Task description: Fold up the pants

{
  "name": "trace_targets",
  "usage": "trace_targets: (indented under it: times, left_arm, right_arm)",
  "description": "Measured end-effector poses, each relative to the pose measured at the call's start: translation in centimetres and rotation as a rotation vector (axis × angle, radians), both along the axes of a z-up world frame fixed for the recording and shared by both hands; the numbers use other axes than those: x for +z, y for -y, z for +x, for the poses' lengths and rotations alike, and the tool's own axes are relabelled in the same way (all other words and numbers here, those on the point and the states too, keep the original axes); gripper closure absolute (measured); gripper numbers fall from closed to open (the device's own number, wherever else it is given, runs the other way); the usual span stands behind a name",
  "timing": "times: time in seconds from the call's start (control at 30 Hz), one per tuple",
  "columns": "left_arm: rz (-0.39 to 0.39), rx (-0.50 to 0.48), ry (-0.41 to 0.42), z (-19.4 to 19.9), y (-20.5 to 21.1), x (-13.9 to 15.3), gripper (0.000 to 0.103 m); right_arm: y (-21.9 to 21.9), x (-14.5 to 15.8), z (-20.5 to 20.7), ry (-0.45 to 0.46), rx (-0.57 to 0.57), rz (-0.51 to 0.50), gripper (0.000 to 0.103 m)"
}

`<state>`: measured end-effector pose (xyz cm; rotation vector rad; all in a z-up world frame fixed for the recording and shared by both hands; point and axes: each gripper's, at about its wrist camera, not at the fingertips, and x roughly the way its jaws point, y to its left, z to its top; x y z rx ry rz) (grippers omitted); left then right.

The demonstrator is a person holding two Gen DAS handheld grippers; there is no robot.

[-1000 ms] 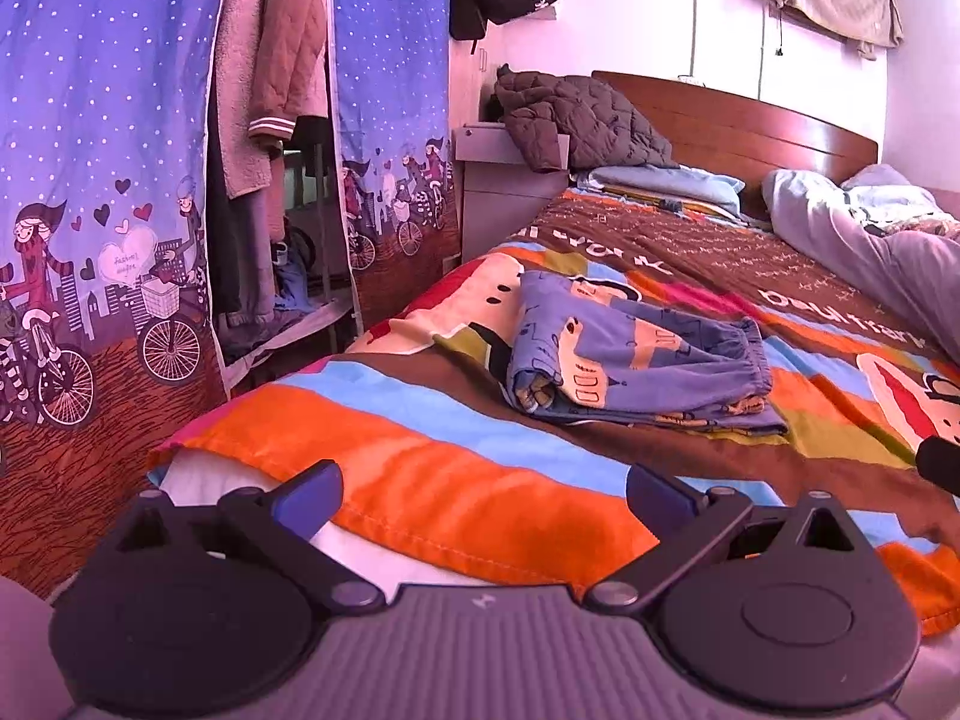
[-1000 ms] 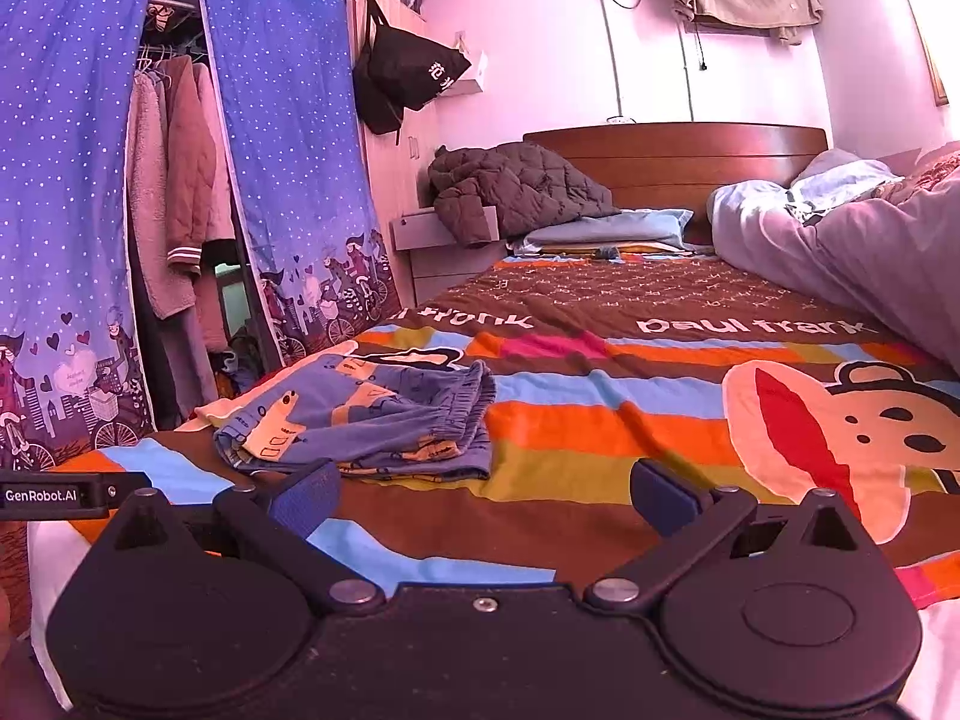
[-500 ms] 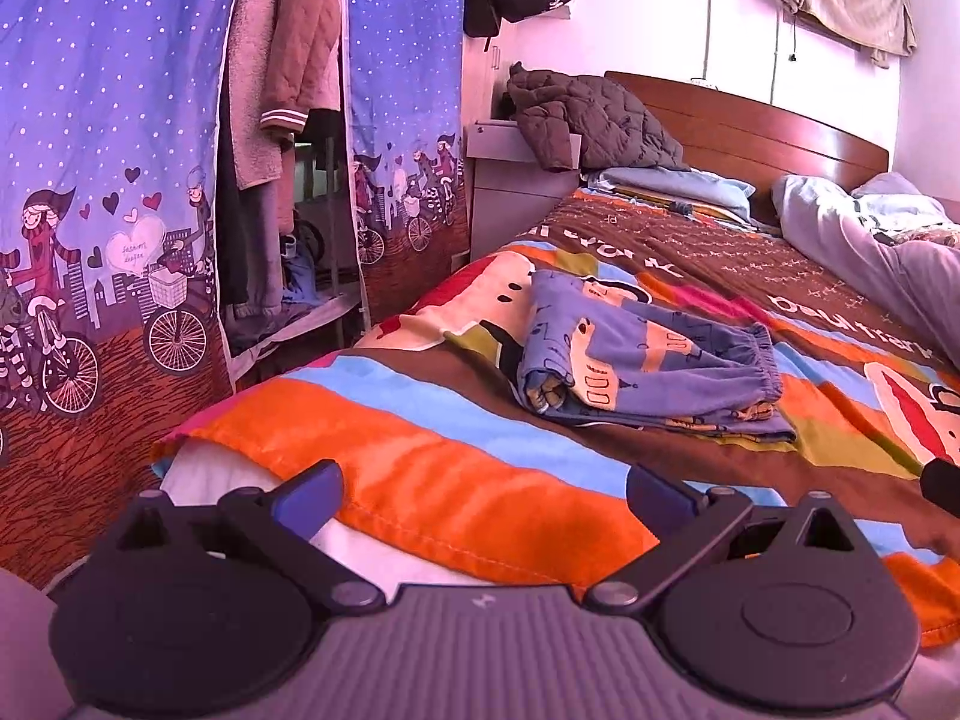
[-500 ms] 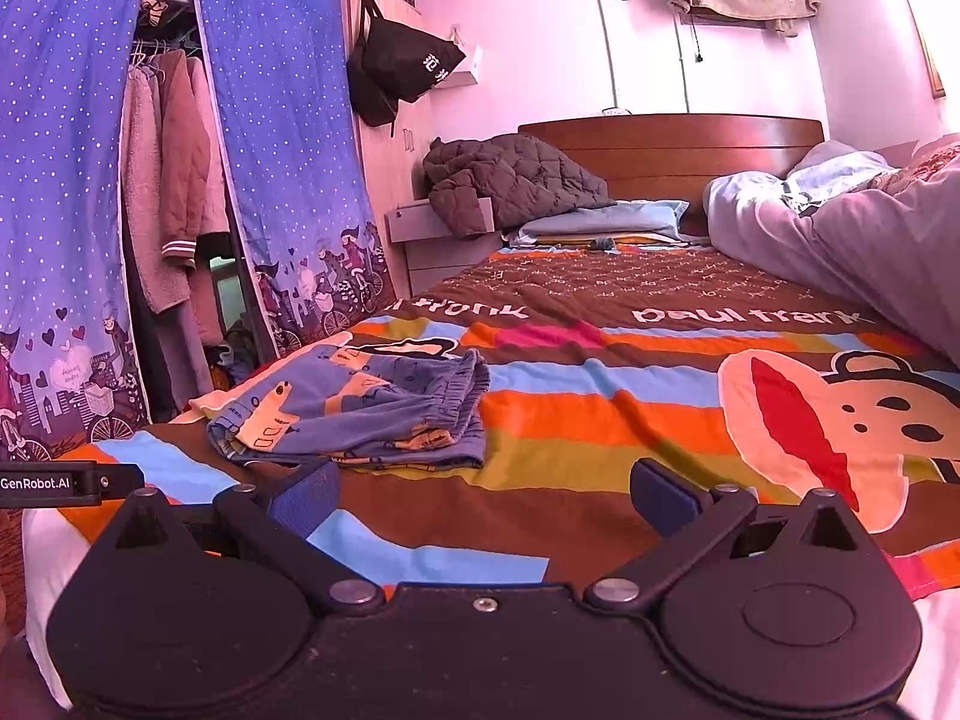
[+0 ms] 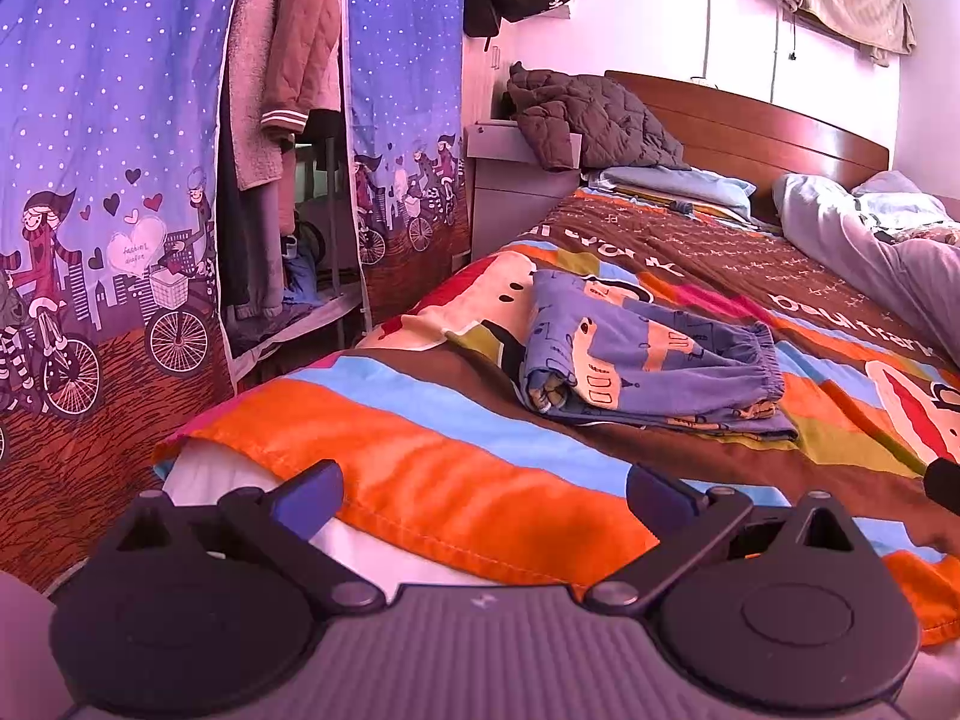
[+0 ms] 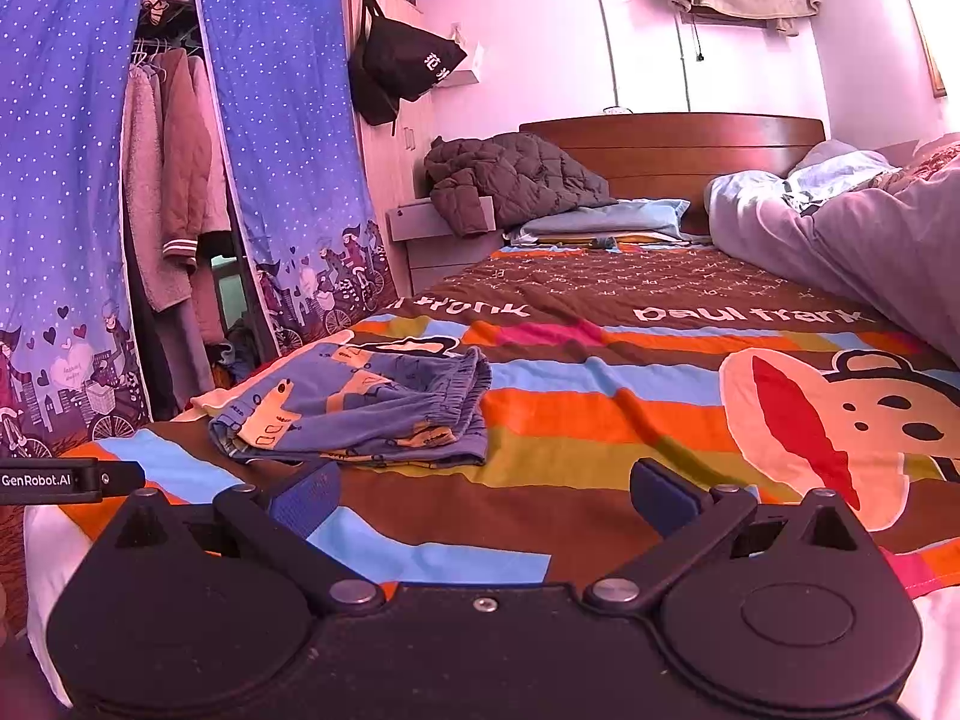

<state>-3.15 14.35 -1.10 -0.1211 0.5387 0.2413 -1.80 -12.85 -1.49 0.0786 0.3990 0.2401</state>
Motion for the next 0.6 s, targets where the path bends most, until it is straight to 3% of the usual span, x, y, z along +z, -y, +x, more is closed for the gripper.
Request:
trace_targets:
  times: [0.6]
  left_arm:
    - [0.097,-0.006,0.020,0.13,0.57,0.21,0.000]
  right_arm:
    - [0.35,0.15,-0.06,0.007,0.016,0.021,0.001]
